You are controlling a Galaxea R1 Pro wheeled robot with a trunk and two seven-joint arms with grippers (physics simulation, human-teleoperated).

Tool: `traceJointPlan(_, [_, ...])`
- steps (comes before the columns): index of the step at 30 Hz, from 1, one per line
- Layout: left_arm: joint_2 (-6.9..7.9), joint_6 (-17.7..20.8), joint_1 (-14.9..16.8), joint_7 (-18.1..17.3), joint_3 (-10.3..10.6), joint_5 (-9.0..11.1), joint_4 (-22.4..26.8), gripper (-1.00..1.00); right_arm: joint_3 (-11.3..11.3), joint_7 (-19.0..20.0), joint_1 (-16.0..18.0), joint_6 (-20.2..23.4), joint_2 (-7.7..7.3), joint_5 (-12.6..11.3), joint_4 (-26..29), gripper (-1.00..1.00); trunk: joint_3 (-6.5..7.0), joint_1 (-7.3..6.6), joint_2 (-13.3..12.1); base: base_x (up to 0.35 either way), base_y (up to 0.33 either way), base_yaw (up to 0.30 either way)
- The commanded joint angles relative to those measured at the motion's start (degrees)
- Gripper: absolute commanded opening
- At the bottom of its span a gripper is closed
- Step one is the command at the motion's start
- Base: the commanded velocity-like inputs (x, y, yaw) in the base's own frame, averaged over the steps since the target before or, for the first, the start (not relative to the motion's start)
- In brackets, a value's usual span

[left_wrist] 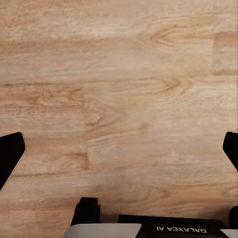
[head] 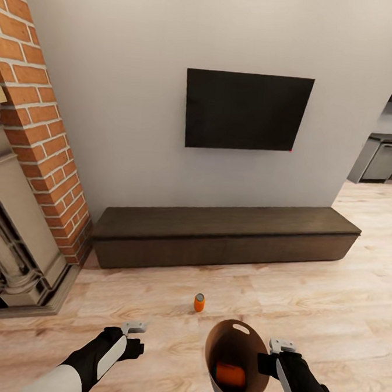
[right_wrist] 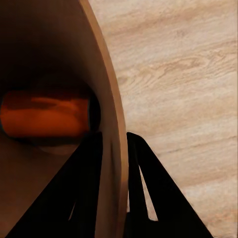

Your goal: Put the three can of soda from the living room inside the tash can in the kitchen.

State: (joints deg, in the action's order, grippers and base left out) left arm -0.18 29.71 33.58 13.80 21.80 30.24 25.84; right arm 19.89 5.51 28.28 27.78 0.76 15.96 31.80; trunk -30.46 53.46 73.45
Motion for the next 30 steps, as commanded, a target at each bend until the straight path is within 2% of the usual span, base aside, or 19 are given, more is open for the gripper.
traceJointPlan(1, [0.0,0.0,0.0,0.0,0.0,0.0,0.0,1.0,0.0,0.4,0.0,0.0,0.0,-0.6,0.0,-1.0,0.0,0.0,0.0,-0.198,0.317,-0.22])
traceJointPlan(20, [0.07,0.0,0.0,-0.9,0.0,0.0,0.0,1.0,0.1,1.4,0.0,0.1,-0.22,-0.6,0.0,-1.0,0.0,0.0,0.0,-0.196,0.315,-0.235])
traceJointPlan(30, [0.09,0.0,0.0,-1.0,0.0,0.0,0.0,1.0,0.1,1.4,0.0,0.1,-0.15,-0.6,0.0,-1.0,0.0,0.0,0.0,-0.141,0.329,-0.053])
